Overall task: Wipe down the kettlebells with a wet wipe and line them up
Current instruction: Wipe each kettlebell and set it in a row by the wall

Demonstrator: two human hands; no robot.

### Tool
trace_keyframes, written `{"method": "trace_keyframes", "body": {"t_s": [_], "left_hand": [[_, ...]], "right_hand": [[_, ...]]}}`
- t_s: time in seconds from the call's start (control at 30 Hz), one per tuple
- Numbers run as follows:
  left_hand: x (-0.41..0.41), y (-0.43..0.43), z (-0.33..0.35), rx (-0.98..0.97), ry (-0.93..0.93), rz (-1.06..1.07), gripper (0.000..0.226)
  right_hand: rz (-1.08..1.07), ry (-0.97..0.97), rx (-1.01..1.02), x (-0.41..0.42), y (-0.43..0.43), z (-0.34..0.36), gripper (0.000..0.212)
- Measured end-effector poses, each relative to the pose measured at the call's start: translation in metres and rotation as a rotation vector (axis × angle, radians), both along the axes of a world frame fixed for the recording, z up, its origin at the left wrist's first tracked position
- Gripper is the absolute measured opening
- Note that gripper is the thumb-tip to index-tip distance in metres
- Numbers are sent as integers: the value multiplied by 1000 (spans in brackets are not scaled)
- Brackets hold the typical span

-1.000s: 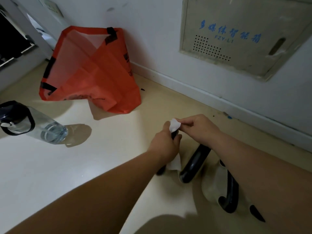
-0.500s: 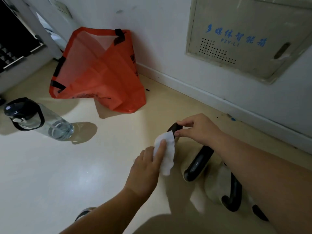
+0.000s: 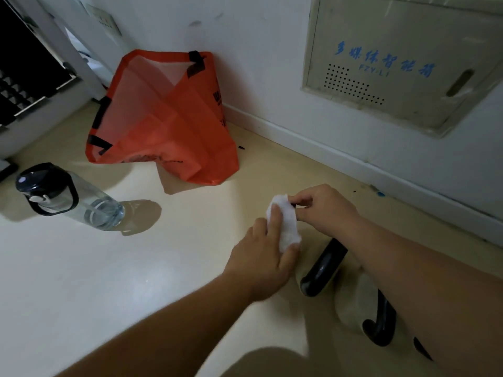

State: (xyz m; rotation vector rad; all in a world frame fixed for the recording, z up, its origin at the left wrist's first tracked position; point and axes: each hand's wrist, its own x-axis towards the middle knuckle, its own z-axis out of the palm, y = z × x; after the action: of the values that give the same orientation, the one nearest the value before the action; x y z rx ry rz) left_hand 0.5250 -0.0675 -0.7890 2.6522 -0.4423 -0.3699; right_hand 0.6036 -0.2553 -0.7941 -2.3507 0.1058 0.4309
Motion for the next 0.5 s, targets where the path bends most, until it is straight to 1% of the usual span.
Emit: {"method": "trace_keyframes", "body": {"t_s": [0.07, 0.1, 0.17, 0.23, 0.3, 0.37, 0.4, 0.43, 0.5], "left_hand": [[-45, 17, -10, 0, -46, 44, 80], [-65, 26, -15, -5, -19, 61, 79], [-81, 37, -24, -7, 23, 61, 78], [-62, 33, -18, -50, -55, 83, 70], [-23, 15, 5, -79, -101, 161, 47], [10, -3, 18, -37, -5, 189, 20], [19, -9, 20, -5, 29, 190, 15], [22, -12, 17, -1, 48, 212, 16], [15, -10, 3, -93, 77, 307, 23]], "right_hand": [[-19, 18, 1, 0, 0, 1, 48], [-21, 18, -3, 0, 0, 1, 52], [-12, 14, -5, 1, 2, 1, 52], [-11, 16, 17, 0, 3, -2, 53], [-29, 15, 45, -2, 2, -4, 53], [-36, 6, 52, -4, 3, -4, 48], [-34, 1, 46, -4, 3, -3, 45], [-34, -1, 41, -5, 3, -2, 44], [-35, -7, 43, -5, 2, -2, 43]]}}
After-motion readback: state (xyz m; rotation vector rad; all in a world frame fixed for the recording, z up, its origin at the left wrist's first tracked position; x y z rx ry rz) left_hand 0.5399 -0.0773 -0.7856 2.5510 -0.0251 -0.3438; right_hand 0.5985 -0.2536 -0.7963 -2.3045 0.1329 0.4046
